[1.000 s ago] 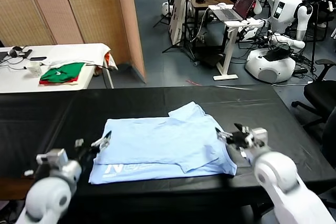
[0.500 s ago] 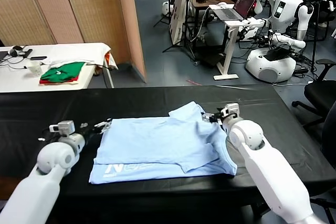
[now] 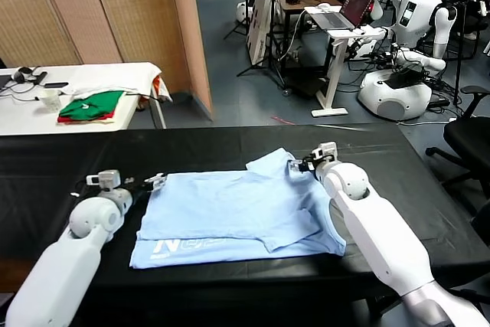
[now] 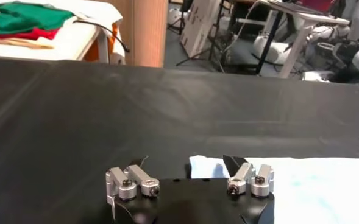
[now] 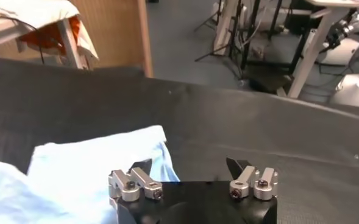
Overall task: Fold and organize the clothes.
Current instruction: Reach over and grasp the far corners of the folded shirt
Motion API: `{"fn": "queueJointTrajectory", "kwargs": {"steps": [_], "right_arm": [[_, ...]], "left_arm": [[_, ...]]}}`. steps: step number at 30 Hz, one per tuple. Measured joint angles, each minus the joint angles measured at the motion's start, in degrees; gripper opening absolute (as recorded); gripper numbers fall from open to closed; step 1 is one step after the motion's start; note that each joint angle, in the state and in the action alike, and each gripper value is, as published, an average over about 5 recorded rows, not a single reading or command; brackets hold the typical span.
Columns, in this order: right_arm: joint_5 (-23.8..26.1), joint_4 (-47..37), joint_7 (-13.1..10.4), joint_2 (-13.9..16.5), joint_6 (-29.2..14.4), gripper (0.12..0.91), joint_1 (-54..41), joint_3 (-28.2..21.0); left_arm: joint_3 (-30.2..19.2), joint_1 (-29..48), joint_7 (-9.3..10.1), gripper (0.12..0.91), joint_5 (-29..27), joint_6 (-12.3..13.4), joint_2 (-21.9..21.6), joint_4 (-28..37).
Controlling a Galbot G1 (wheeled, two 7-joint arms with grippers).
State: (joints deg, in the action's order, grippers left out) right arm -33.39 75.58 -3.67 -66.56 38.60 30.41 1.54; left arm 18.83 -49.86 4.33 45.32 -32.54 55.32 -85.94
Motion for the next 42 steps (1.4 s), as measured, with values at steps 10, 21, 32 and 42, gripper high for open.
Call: {"fn": "queueJointTrajectory", "kwargs": {"steps": [10, 21, 32, 42], "right_arm": [[-0.15, -0.45, 0.60, -0.56, -0.13, 0.145, -0.71, -0.90], [-1.15, 1.47, 0.48, -0.50, -3.22, 0.140, 0.57, 0.40], [-2.73, 5.28, 0.42, 1.04, -4.43, 0.140, 2.57, 2.48], [-2.08, 6.02, 0.50, 1.00, -4.63, 0.140, 3.34, 2.13]], "left_arm": [[-0.25, -0.71, -0.16, 0.252, -0.43, 0.30, -0.29, 0.55], [0.16, -2.12, -0.44, 0.146, 0.11, 0.51, -1.06, -1.63], [2.59, -4.67, -0.16, 0.146, 2.41, 0.51, -3.67, -6.98], [2.52, -5.06, 0.15, 0.180, 1.90, -0.17, -3.27, -8.41]]}}
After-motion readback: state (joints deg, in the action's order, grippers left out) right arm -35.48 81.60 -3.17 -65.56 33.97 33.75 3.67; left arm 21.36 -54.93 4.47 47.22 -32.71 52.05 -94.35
